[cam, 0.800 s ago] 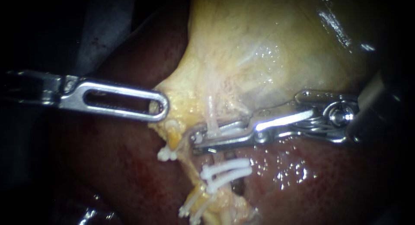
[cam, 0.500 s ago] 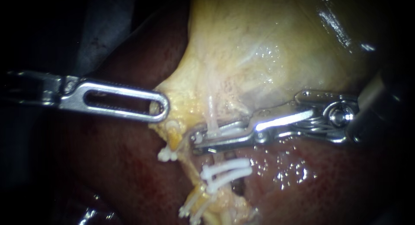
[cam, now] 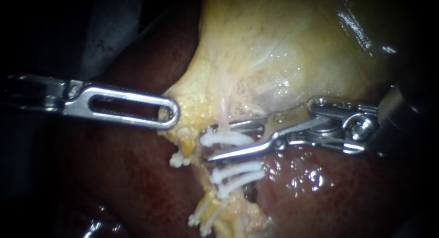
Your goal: Going back third clip right tube
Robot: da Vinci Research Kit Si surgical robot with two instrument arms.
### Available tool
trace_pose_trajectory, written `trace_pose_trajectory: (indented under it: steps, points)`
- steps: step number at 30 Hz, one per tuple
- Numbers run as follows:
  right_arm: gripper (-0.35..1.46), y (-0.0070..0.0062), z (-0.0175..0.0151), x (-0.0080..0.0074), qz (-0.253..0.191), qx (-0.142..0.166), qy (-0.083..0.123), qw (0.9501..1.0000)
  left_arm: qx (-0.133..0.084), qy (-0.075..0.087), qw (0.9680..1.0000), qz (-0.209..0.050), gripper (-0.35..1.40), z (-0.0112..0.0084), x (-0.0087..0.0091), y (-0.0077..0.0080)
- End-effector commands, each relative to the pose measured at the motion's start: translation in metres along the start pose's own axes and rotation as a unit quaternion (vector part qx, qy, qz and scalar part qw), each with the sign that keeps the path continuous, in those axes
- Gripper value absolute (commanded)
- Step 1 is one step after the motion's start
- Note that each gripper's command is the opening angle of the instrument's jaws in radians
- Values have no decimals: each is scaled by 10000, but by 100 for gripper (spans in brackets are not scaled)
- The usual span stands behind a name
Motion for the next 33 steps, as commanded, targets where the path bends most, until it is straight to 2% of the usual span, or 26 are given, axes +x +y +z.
trace_pose_trajectory:
  steps: [1,4,14,24,28,33]
  points:
    - [52,0,0,0,-48,-6,0,10000,-1,-1,10000,0,-35,0,0,0]
    - [53,0,0,0,-226,-11,-7,9997,-2,-3,10000,-1,-35,0,1,-1]
    - [53,0,-5,-2,-349,1,-18,9994,-3,-4,10000,-1,-35,1,1,-2]
    - [53,1,-46,-5,-395,-105,45,9992,-1,0,10000,1,-35,1,0,0]
    - [54,-2,-65,0,-371,-154,78,9992,-2,-1,10000,4,-35,1,0,1]
    - [60,-10,-87,14,-293,-394,202,9986,-3,-2,10000,4,-35,1,0,2]
